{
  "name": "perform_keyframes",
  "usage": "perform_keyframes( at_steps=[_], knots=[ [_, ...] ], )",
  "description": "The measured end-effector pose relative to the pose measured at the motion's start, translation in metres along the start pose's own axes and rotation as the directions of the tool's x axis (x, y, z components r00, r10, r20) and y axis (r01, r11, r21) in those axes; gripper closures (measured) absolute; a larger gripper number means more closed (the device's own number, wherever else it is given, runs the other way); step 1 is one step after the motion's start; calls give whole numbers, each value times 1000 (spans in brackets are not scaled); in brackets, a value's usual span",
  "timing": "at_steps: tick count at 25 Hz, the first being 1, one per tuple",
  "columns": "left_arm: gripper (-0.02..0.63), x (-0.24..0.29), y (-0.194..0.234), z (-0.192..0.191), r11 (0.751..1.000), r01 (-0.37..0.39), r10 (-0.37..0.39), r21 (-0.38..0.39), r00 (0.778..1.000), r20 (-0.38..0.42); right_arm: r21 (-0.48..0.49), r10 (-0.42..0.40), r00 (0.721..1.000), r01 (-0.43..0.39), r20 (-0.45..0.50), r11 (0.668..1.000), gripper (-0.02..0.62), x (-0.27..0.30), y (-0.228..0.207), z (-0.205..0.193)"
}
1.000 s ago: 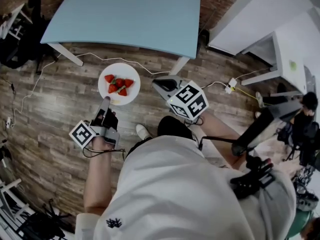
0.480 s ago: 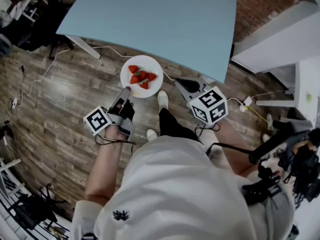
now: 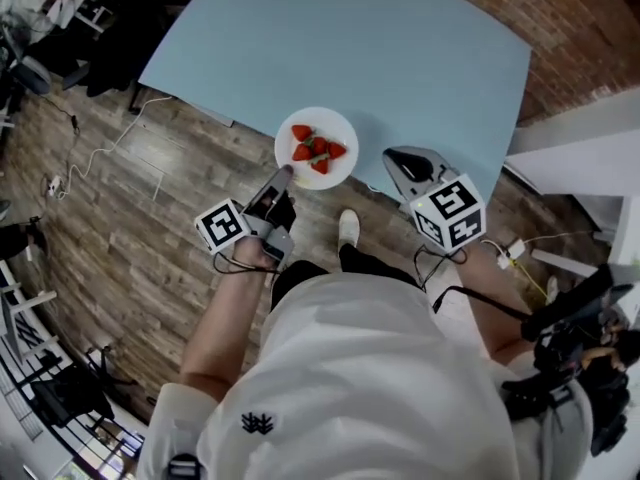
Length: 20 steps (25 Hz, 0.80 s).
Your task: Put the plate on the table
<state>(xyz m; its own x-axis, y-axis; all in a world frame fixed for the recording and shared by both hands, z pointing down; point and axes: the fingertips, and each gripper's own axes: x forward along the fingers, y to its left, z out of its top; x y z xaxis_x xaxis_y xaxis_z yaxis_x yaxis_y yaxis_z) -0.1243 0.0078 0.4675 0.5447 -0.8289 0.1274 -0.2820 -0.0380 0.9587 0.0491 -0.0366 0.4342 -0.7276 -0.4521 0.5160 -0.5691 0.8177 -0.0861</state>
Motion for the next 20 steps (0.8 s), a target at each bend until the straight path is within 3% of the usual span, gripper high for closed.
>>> perform_keyframes(
  at_steps=[4, 9, 15, 20],
  knots=[
    [595, 35, 11, 29, 999, -37, 37, 14, 999, 4, 14, 5, 1000, -5, -7, 1000, 588, 22, -27, 10],
    [595, 71, 25, 75, 998, -56, 56, -24, 998, -4, 28, 4, 999, -3, -34, 1000, 588, 60, -46, 26],
    [595, 125, 41, 137, 999, 0, -4, -42, 997, -80, 77, -58, 997, 63, -57, 995, 588, 110, -80, 52],
    [595, 181, 56, 187, 999, -7, 1, -37, 989, -149, 125, -106, 992, 114, -64, 986, 588, 147, -119, 78]
  ],
)
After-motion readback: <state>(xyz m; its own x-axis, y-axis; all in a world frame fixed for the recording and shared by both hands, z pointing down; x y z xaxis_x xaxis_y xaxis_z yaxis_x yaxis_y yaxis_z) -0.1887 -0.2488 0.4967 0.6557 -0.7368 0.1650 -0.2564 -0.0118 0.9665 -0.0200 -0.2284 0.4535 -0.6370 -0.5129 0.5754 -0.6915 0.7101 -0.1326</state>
